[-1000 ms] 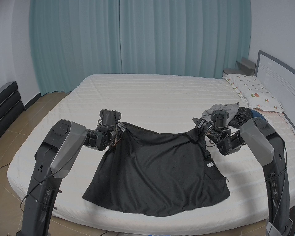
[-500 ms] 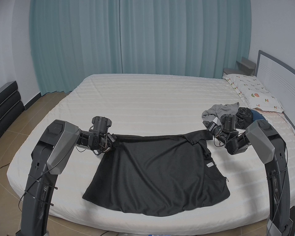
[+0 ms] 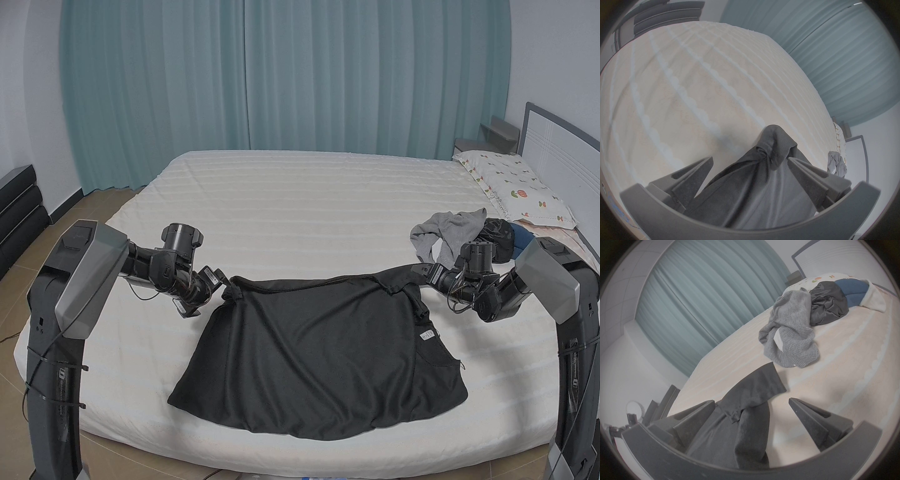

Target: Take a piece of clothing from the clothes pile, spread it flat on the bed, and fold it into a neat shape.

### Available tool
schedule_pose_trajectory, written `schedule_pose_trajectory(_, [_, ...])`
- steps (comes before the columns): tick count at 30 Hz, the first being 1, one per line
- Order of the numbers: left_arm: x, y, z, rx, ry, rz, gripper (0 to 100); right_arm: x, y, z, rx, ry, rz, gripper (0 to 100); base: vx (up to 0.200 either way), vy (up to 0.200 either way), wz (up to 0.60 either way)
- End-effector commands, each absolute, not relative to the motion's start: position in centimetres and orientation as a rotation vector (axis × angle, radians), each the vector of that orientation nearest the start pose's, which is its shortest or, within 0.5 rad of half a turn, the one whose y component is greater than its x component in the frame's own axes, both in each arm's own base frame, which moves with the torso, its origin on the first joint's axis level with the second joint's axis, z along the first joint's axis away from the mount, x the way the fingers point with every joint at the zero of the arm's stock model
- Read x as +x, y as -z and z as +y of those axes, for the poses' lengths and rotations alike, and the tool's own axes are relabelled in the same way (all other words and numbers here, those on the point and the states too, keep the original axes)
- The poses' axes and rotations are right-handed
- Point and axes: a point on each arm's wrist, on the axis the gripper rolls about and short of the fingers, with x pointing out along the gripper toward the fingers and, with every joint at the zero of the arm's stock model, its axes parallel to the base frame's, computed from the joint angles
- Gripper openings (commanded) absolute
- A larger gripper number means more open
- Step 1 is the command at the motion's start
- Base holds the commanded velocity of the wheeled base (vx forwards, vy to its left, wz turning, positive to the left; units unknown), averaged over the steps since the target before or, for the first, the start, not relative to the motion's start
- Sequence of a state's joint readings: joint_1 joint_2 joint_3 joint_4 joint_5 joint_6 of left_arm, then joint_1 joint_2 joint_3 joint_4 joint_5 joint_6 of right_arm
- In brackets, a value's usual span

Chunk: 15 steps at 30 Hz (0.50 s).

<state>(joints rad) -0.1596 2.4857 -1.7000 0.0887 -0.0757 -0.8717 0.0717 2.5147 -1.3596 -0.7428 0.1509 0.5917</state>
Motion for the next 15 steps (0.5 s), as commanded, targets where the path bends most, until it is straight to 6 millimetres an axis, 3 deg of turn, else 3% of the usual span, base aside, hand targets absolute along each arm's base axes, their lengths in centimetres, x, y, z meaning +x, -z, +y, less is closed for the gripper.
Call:
schedule_pose_trajectory(1, [45.8,-5.7,-6.7,-0.799,-0.155,0.911,100,46.8,-0.6,4.7,0.542,-0.128,0.486,100,0.0,0.0,0.0])
schedule_pose_trajectory(10, [44.0,-6.2,-5.0,-0.86,-0.206,0.932,100,46.3,1.9,6.4,0.409,-0.177,0.544,100,0.0,0.0,0.0])
schedule_pose_trajectory(11, [43.8,-6.3,-5.0,-0.875,-0.212,0.927,100,46.4,2.0,6.4,0.407,-0.178,0.546,0,0.0,0.0,0.0])
schedule_pose_trajectory(15, [43.3,-5.9,-5.1,-0.904,-0.235,0.916,100,46.6,1.7,6.0,0.409,-0.167,0.541,0,0.0,0.0,0.0])
